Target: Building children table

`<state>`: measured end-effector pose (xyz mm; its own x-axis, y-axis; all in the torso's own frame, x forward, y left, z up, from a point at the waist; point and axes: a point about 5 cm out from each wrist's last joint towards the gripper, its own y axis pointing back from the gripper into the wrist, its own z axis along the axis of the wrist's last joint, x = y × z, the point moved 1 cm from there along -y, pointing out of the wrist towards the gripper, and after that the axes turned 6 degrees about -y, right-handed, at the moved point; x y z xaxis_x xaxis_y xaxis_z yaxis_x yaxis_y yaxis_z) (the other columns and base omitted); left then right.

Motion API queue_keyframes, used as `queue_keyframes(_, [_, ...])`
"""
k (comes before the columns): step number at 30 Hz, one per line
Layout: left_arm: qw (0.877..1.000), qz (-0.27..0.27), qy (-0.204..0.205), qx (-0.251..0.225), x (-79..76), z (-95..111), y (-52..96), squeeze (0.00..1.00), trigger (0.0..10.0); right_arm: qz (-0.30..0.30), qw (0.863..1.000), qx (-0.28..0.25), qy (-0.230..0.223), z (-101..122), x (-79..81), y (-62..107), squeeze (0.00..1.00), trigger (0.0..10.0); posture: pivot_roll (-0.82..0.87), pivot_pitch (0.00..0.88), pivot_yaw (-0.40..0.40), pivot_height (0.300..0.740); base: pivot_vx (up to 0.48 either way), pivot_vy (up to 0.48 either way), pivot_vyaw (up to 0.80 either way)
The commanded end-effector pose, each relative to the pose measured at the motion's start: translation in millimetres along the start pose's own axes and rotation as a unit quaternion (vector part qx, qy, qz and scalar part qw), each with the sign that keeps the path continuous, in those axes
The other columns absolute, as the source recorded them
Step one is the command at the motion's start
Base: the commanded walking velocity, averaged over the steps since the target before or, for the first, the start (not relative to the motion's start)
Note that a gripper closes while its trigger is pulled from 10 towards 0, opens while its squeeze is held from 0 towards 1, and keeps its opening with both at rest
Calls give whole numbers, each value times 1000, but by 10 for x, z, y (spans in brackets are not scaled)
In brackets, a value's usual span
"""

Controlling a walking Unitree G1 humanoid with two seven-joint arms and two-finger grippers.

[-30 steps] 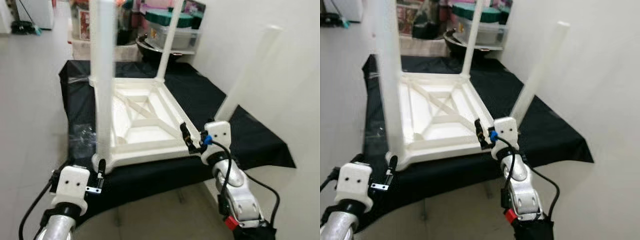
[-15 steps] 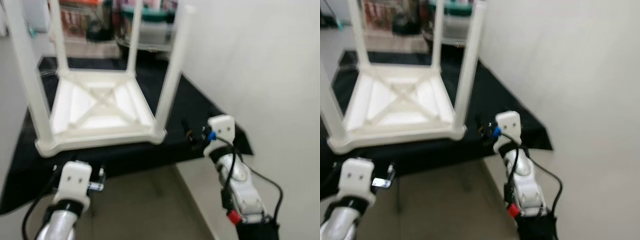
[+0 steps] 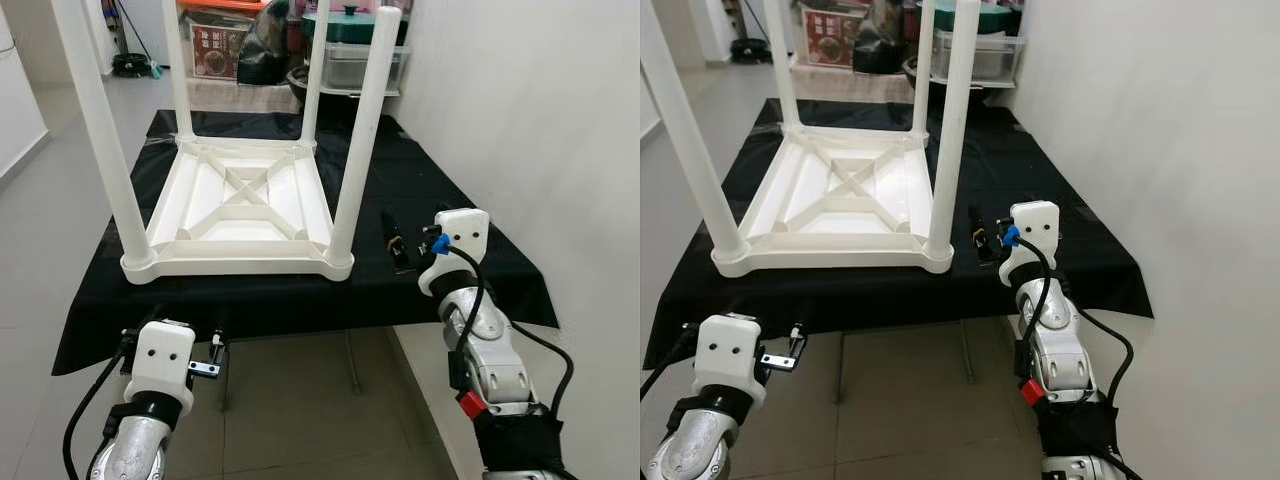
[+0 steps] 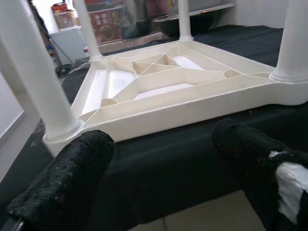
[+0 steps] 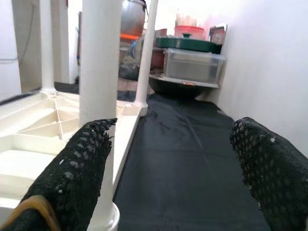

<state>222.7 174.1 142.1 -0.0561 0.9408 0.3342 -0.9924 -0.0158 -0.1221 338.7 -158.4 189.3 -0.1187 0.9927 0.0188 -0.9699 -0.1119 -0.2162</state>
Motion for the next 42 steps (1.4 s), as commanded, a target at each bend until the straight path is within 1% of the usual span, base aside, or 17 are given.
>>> queue_keyframes(1, [1000, 2, 1, 8, -5, -30, -6, 0, 10000, -2, 1000, 15, 4, -54, 31, -9, 0, 10000, 89, 0, -134, 740, 0, 0, 800])
queue_keyframes(7, [1000, 2, 2, 7, -15, -29, -14, 0, 10000, -6, 1000, 16, 6, -58, 29, -13, 0, 10000, 88, 0, -135, 740, 0, 0, 800])
queue_keyframes(10, [1000, 2, 3, 8, -25, -37, -27, 0, 10000, -12, 1000, 14, -5, -60, 8, -22, 0, 10000, 87, 0, -136, 740, 0, 0, 800])
queue_keyframes(14, [1000, 6, 5, 8, -32, -49, -51, 0, 10000, -13, 1000, 12, -17, -57, 5, -32, 0, 10000, 90, 0, -139, 740, 0, 0, 0])
queue_keyframes(23, [1000, 8, 4, 8, -32, -52, -76, 0, 10000, -18, 1000, 12, -17, -53, 2, -71, 0, 10000, 95, 0, -143, 740, 0, 0, 0])
queue_keyframes(27, [1000, 8, 7, 4, -30, -49, -88, 0, 10000, -25, 999, 4, -23, -5, -5, -105, 0, 10000, 95, 0, -142, 740, 0, 0, 0])
queue_keyframes(32, [1000, 10, 15, -8, -18, -17, -94, 0, 10000, -46, 999, -8, -16, 36, -53, -113, 0, 10000, 96, 0, -140, 740, 0, 0, 0])
queue_keyframes(36, [1000, 12, 16, -11, -9, -11, -97, 0, 10000, -53, 998, 9, -14, -26, -82, -90, 0, 10000, 96, 0, -138, 740, 257, 0, 0])
queue_keyframes(37, [1000, 12, 16, -11, -8, -10, -97, 0, 10000, -48, 998, 26, -8, -93, -80, -65, 0, 10000, 96, 0, -138, 740, 262, 0, 0])
queue_keyframes(39, [1000, 10, 17, -12, -11, -12, -95, 0, 10000, -33, 998, 54, 1, -207, -49, -5, 0, 10000, 93, 0, -136, 740, 261, 0, 0])
queue_keyframes(42, [1000, 9, 17, -12, -13, -14, -92, 0, 10000, -24, 998, 65, 5, -260, -19, 37, 0, 10000, 92, 0, -135, 740, 261, 0, 0])
